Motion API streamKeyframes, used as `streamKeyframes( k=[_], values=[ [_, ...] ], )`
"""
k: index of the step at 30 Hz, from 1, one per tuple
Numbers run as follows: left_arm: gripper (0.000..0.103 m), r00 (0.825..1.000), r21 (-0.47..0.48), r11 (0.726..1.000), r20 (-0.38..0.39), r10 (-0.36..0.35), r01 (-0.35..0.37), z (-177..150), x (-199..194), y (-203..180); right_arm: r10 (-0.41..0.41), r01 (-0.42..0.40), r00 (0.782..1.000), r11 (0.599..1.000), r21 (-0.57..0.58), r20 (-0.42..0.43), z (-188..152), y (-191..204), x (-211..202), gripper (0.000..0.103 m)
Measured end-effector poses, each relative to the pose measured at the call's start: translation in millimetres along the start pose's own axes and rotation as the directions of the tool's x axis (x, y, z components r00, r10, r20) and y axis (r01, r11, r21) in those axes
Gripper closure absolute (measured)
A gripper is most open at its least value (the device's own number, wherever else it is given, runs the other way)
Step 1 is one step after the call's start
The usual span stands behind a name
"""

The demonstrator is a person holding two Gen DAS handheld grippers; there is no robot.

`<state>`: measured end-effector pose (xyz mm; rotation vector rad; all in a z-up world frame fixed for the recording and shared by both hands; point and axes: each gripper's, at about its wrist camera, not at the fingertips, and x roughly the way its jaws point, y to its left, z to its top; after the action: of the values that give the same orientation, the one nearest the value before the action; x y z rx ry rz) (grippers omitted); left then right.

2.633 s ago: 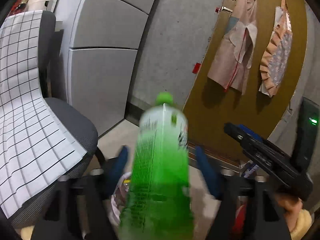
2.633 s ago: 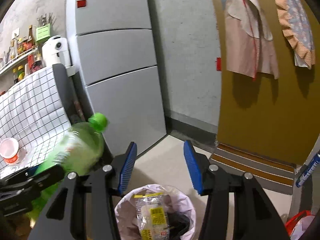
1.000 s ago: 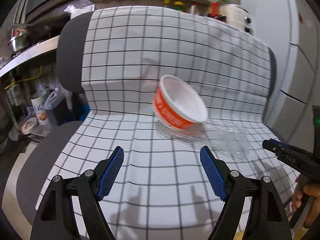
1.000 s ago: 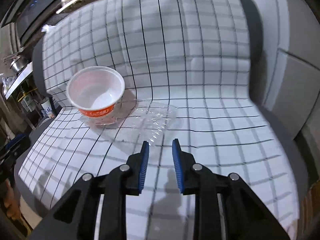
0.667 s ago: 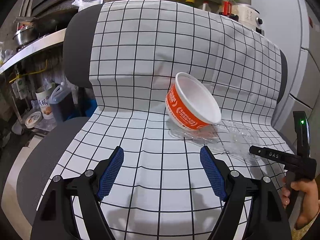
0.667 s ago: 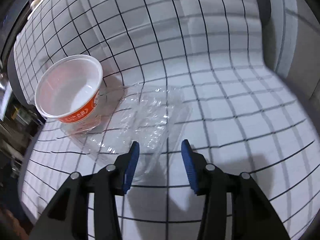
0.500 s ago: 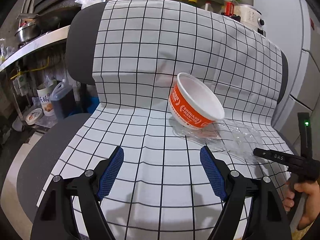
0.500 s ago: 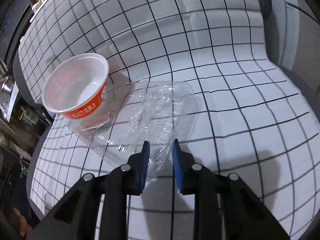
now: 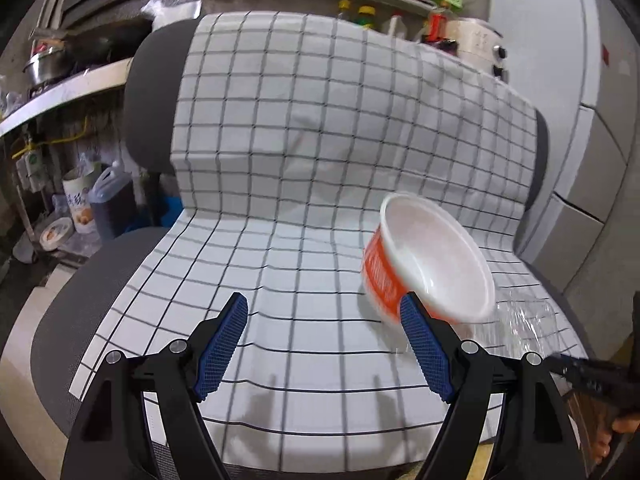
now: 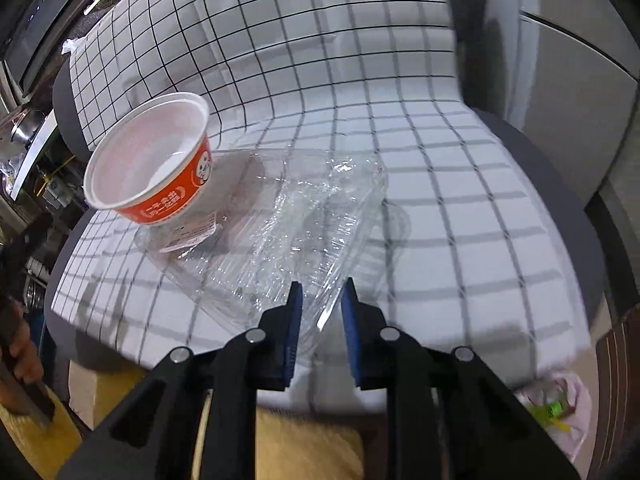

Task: Collect trash
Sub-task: 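Grasp the clear plastic tray with the right gripper, then grasp the orange-and-white bowl rim with the left gripper while the right holds the tray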

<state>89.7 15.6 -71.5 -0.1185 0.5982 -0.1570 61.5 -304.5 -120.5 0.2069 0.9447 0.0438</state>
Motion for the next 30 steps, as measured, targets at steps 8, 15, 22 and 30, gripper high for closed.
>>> streamKeyframes(
  k=[8, 15, 22, 30],
  values=[
    [0.024, 0.998, 0.064, 0.996, 0.003, -0.062, 0.061, 2.5, -6.6, -41.7, -0.086, 0.087, 0.996, 0.996, -0.019, 0.034, -28.1, -7.8, -15.1, 0.08],
    [0.027, 0.998, 0.108, 0.993, -0.045, -0.052, 0.057, 3.8, 22.3, -68.1, -0.064, 0.065, 0.996, 0.998, -0.018, 0.062, -31.5, -12.1, -16.7, 0.055],
    [0.053, 0.99, 0.156, 0.985, -0.126, -0.059, 0.078, 11.0, 53.1, -90.7, -0.076, 0.078, 0.99, 0.997, -0.008, 0.118, -32.5, -15.0, -30.3, 0.053],
    [0.084, 0.988, 0.164, 0.982, -0.136, -0.075, 0.097, 5.7, 55.3, -104.6, -0.095, 0.095, 0.979, 0.995, 0.008, 0.18, -36.7, -18.9, -47.1, 0.053]
  ],
)
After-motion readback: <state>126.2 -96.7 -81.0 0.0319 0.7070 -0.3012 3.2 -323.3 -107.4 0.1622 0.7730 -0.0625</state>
